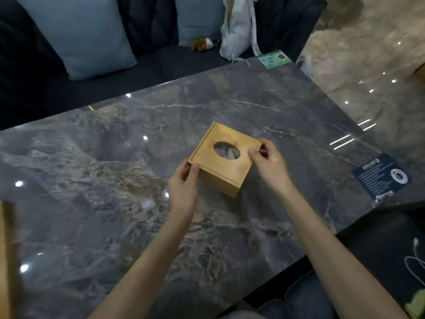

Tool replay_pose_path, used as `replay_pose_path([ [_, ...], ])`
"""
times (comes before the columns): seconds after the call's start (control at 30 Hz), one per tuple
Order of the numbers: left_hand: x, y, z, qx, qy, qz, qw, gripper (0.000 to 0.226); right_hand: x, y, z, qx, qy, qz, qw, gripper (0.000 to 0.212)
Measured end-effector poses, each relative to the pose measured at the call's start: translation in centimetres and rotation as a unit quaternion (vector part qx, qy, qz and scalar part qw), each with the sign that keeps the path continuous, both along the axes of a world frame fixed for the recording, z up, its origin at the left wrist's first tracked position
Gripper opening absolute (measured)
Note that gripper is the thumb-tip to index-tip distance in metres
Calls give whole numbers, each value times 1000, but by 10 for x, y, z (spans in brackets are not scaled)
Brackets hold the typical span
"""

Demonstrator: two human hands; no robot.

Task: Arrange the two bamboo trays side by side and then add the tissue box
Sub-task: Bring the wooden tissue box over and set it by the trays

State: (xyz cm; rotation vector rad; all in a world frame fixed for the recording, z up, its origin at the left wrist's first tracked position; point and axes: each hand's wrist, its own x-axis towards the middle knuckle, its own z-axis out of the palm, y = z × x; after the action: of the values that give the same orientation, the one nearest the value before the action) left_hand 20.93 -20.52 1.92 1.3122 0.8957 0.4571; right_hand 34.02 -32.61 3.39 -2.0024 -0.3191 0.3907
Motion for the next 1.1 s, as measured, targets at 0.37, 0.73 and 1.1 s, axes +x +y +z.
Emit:
replay_pose_path([
  [0.37,-132,67,37,60,-18,90,994,17,-109,81,36,35,-30,119,992,33],
  [0.73,-312,130,46,108,36,184,976,19,-273,175,30,43,-29,234,971,30],
  [1.1,-469,159,34,112,77,237,962,24,-423,233,12,62,29,315,947,29],
])
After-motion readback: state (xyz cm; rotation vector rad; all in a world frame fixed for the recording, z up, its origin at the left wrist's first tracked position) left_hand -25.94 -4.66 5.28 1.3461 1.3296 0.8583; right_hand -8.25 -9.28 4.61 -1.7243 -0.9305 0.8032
